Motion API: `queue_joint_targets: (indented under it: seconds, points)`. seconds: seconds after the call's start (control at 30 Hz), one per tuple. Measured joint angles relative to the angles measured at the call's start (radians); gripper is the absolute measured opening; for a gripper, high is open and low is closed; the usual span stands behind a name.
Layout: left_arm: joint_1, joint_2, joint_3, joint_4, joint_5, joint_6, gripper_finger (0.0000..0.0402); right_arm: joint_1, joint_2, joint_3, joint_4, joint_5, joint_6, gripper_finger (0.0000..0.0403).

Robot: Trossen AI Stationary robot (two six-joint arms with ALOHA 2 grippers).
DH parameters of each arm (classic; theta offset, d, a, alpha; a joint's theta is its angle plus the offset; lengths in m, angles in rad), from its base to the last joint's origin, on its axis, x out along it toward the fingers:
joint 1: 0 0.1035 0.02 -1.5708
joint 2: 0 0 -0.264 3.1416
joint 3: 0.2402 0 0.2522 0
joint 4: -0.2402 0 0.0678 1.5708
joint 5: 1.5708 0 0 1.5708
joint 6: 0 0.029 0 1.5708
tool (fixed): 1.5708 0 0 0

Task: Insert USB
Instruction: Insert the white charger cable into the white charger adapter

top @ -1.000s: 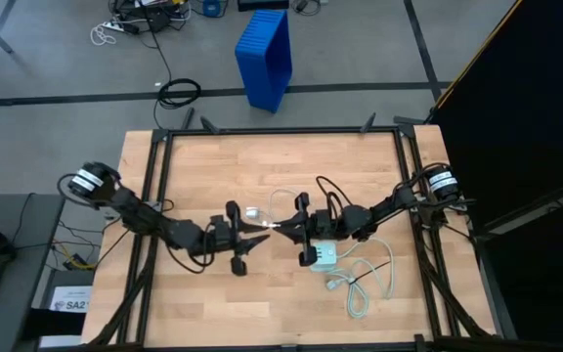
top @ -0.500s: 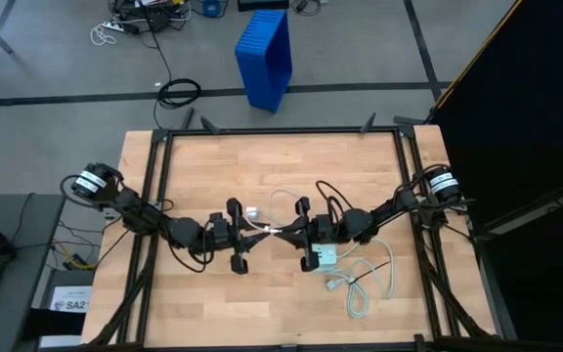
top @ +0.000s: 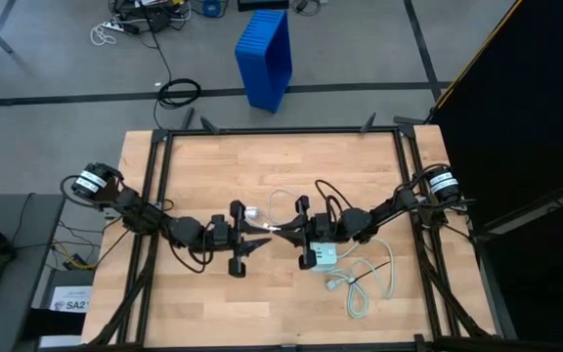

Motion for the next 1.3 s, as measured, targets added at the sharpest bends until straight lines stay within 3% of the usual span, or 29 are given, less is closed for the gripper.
queue_joint_targets:
  seconds: [0.43, 0.63, 0.87, 1.3]
  points:
    - [0.014, 0.040, 0.060, -0.089, 0.003, -0.017, 0.0072, -0.002, 0.001, -0.001, -0.030, 0.028, -0.002, 0.0000]
    - [-0.020, 0.039, 0.060, -0.137, 0.073, 0.088, 0.0072, 0.002, 0.001, 0.000, -0.023, 0.033, -0.003, 0.0000]
    - [-0.034, -0.027, 0.060, -0.282, 0.075, 0.099, 0.0082, 0.031, 0.001, 0.000, 0.014, 0.042, -0.036, 0.0000]
    - [0.018, -0.036, 0.059, -0.231, 0.009, 0.049, 0.0118, 0.051, 0.000, 0.000, 0.016, 0.037, -0.029, 0.0000]
